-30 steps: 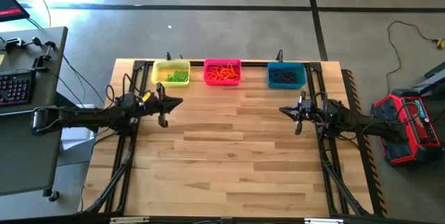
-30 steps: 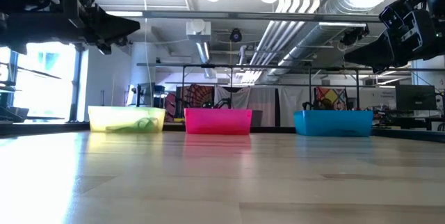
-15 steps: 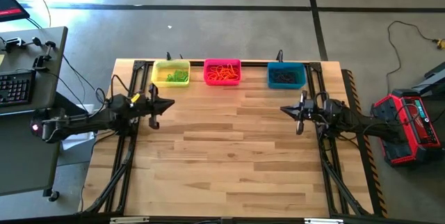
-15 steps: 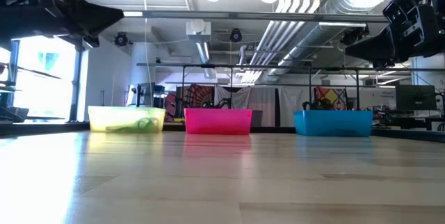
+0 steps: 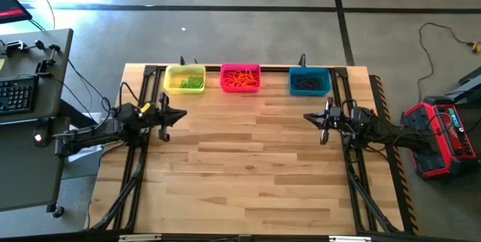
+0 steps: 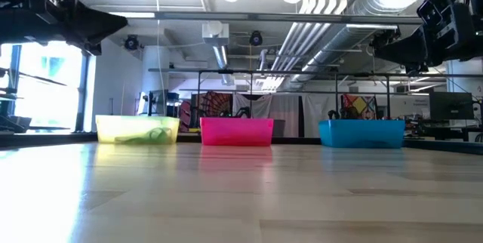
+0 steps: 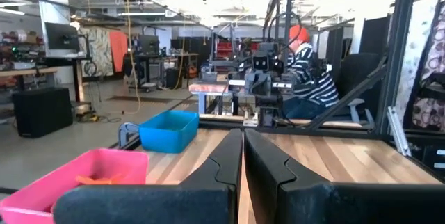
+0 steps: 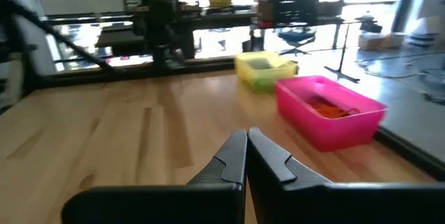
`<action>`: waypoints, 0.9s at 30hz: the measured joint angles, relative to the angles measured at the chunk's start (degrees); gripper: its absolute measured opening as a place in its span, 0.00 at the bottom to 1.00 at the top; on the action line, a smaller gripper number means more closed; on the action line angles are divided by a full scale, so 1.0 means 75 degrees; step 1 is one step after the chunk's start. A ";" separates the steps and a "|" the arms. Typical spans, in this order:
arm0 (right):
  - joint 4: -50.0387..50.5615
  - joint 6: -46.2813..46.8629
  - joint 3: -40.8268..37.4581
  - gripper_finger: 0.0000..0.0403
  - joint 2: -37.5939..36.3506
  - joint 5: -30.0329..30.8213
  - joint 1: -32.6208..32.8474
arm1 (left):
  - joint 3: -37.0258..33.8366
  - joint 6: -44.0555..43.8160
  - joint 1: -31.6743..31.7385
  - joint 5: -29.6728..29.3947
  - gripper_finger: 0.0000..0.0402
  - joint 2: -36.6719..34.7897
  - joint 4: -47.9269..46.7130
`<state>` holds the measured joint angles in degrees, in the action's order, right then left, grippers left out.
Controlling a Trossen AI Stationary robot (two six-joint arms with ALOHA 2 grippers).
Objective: Sort rubber bands into baskets
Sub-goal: Return to Home Position
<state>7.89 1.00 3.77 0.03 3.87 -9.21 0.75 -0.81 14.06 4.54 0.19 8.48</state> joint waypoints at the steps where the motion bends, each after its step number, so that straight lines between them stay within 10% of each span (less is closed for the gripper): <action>1: -0.0033 0.0002 0.0000 0.00 0.0001 0.0137 0.0000 | 0.0000 0.0003 0.0000 -0.0050 0.02 -0.0005 -0.0056; 15: -0.0168 -0.0400 0.0000 0.00 0.0029 0.2319 -0.0023 | 0.0000 -0.0221 0.0003 -0.0718 0.02 0.0034 -0.1004; 27: -0.0169 -0.0397 0.0000 0.00 0.0047 0.2347 -0.0020 | 0.0000 -0.0243 0.0006 -0.1127 0.02 0.0156 -0.1011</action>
<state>6.62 -1.98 3.77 0.38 21.47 -9.37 0.75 -2.63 14.11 -3.91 1.37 0.90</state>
